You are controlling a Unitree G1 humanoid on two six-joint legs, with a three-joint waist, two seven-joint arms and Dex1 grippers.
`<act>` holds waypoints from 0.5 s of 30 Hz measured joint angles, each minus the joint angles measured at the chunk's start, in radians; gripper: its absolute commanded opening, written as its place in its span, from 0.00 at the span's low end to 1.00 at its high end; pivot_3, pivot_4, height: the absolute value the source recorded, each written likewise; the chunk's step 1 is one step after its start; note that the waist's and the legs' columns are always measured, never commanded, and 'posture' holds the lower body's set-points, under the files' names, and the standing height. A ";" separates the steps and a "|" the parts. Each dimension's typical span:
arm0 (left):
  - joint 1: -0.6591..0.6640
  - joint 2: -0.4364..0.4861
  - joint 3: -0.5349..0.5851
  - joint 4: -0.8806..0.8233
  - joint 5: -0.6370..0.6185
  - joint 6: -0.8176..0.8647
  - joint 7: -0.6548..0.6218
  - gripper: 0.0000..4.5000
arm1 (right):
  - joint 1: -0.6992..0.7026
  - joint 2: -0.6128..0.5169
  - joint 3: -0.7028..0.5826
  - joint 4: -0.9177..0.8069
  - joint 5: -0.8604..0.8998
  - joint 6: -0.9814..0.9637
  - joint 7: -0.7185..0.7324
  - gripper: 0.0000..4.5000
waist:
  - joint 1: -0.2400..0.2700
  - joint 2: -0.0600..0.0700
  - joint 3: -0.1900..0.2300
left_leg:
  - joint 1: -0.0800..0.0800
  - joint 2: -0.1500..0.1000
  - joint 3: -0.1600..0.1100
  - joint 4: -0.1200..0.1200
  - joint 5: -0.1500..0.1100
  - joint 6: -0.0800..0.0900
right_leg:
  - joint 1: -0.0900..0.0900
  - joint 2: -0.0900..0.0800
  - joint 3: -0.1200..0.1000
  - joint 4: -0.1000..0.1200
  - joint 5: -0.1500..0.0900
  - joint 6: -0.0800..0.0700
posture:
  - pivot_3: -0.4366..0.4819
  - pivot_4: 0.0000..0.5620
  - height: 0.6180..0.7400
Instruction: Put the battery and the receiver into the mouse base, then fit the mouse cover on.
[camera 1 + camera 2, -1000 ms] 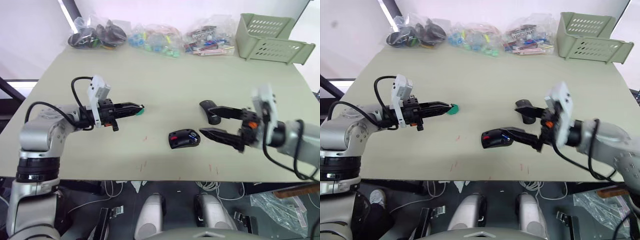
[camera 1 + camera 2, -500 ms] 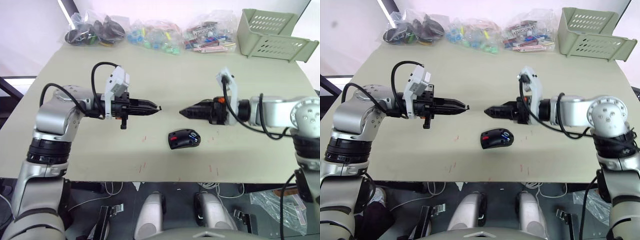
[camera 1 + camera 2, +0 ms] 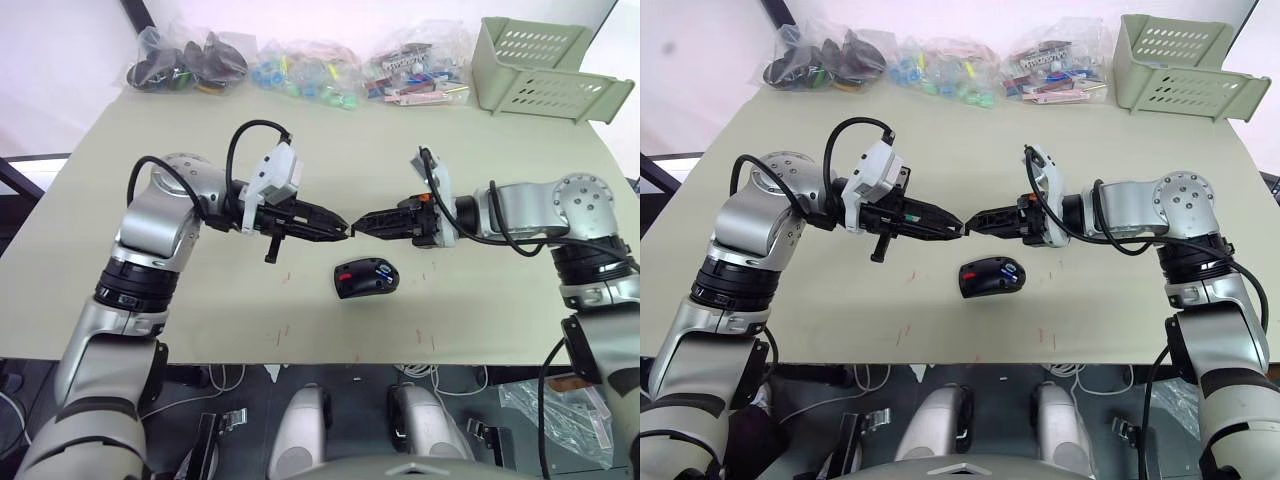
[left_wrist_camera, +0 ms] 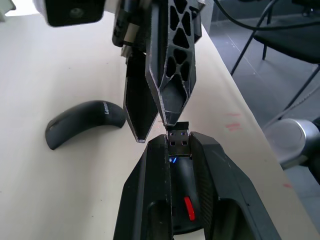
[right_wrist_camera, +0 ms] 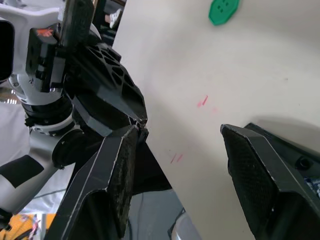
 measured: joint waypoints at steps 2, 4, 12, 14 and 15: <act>0.000 -0.001 -0.002 0.006 0.010 -0.012 -0.007 0.08 | -0.011 0.008 -0.012 0.011 0.002 0.019 0.001 0.32 | 0.000 0.000 0.000 | 0.000 0.000 0.000 0.000 0.000 0.000 | 0.000 0.000 0.000 0.000 0.000 0.000 | 0.48 0.27 1.00; 0.000 -0.001 -0.007 0.012 0.022 -0.027 -0.011 0.08 | -0.015 0.013 -0.019 0.022 0.014 0.030 0.003 0.09 | 0.000 0.000 0.000 | 0.000 0.000 0.000 0.000 0.000 0.000 | 0.000 0.000 0.000 0.000 0.000 0.000 | 0.48 0.27 1.00; -0.009 -0.004 -0.008 0.028 0.063 -0.104 -0.018 0.08 | -0.016 0.028 -0.020 0.059 0.015 0.069 -0.005 0.09 | 0.000 0.000 0.000 | 0.000 0.000 0.000 0.000 0.000 0.000 | 0.000 0.000 0.000 0.000 0.000 0.000 | 0.48 0.27 1.00; -0.010 -0.008 -0.008 0.037 0.068 -0.109 -0.018 0.08 | -0.016 0.035 -0.020 0.067 0.015 0.070 -0.007 0.09 | -0.001 0.000 0.000 | 0.000 0.000 0.000 0.000 0.000 0.000 | 0.000 0.000 0.000 0.000 0.000 0.000 | 0.48 0.27 1.00; -0.010 -0.009 -0.008 0.038 0.070 -0.110 -0.018 0.08 | -0.016 0.037 -0.021 0.071 0.015 0.070 -0.010 0.09 | -0.001 0.000 0.000 | 0.000 0.000 0.000 0.000 0.000 0.000 | 0.000 0.000 0.000 0.000 0.000 0.000 | 0.48 0.27 1.00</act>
